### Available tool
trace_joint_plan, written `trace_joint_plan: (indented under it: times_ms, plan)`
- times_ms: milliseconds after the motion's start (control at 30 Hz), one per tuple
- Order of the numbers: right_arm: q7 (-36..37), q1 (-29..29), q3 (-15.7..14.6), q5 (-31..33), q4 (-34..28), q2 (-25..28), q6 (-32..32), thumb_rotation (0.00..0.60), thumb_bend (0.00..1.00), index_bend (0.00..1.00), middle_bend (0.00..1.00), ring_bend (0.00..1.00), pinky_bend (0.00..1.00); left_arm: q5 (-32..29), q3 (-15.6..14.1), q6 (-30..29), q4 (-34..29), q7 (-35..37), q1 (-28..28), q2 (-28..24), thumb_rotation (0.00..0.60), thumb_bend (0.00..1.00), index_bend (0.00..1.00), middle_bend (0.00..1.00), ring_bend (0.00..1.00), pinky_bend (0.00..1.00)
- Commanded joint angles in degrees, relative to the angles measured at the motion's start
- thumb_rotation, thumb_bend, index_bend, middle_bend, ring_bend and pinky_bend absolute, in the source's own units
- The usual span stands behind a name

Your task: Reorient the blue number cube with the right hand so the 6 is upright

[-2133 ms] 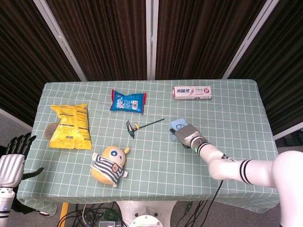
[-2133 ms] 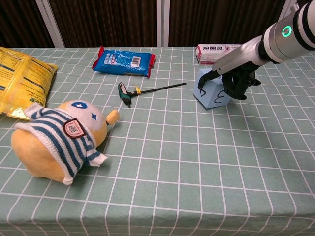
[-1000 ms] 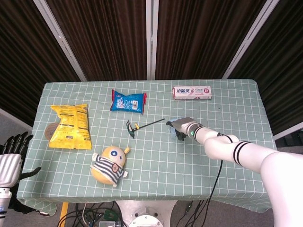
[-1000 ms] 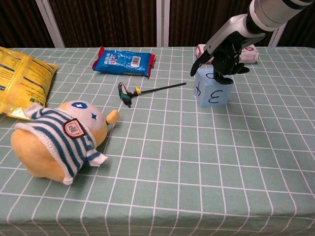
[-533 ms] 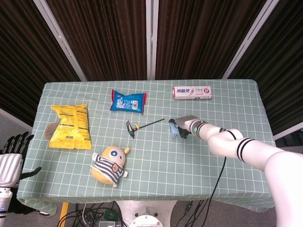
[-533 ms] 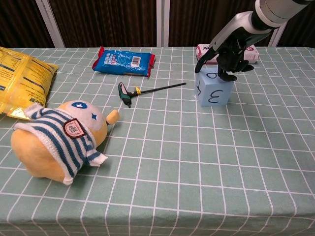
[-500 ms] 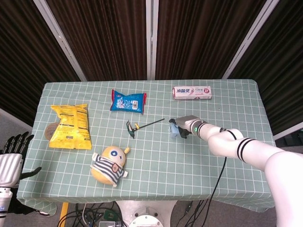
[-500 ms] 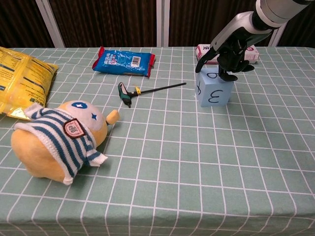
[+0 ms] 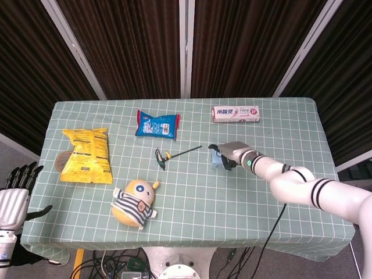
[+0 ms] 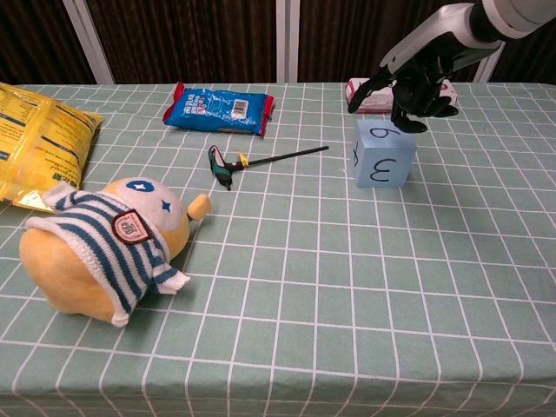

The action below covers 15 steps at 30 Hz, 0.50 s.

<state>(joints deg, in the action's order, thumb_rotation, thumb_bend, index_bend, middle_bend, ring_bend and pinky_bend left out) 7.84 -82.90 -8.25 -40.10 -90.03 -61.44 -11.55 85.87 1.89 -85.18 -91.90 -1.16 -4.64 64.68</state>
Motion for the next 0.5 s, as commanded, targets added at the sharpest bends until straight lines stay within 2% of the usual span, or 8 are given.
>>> trace_joint_plan:
  times_ms: [33,133,267,300,333,433,467,500]
  plan:
    - [-7.84,14.57,-0.9,-12.34,-17.61,9.4,-27.96,0.6,1.0,0.0,0.96,0.83,0.72,-0.04,0.04,0.04,-0.52,-0.16,-0.04,-0.28,0.6,0.0,0.07,0.0,0.0,0.04]
    - [-17.57,26.87,-5.17,-19.24,-21.38,8.11,-49.61,0.6,1.0,0.0,0.96,0.83,0.72,-0.29,0.06,0.18,-0.41,-0.09,-0.01,-0.43,0.6,0.0,0.07,0.0,0.0,0.04]
    - [-20.98,42.3,-7.57,-26.71,-16.89,2.03,-70.2,0.6,0.99,0.05,0.9,0.78,0.7,-0.42,-0.14,0.59,-0.01,0.24,-0.02,-0.27,0.6,0.0,0.07,0.0,0.0,0.04]
    - [-20.09,45.35,-8.03,-28.28,-14.96,0.73,-73.19,0.6,0.91,0.05,0.81,0.7,0.65,-0.3,-0.18,0.6,0.02,0.28,-0.05,-0.19,0.6,0.0,0.07,0.0,0.0,0.04]
    - [-19.3,48.19,-8.56,-29.55,-12.78,-0.48,-75.64,0.6,0.76,0.04,0.67,0.57,0.57,-0.12,-0.22,0.6,0.03,0.29,-0.1,-0.1,0.6,0.0,0.07,0.0,0.0,0.04]
    - [-17.81,56.31,-9.19,-30.94,-6.09,-4.21,-81.55,0.6,0.23,0.0,0.18,0.13,0.25,0.6,-0.37,0.57,0.24,0.07,-0.31,0.36,0.6,0.0,0.07,0.0,0.0,0.04]
    - [-17.3,59.27,-8.5,-31.24,-3.46,-5.98,-84.43,0.6,0.1,0.0,0.06,0.03,0.14,0.88,-0.46,0.59,0.28,0.02,-0.39,0.61,0.6,0.0,0.07,0.0,0.0,0.04]
    - [-16.51,61.38,-7.86,-31.83,-1.4,-7.42,-86.7,0.6,0.05,0.0,0.01,0.0,0.08,1.11,-0.55,0.6,0.25,-0.06,-0.44,0.79,0.6,0.0,0.07,0.0,0.0,0.04]
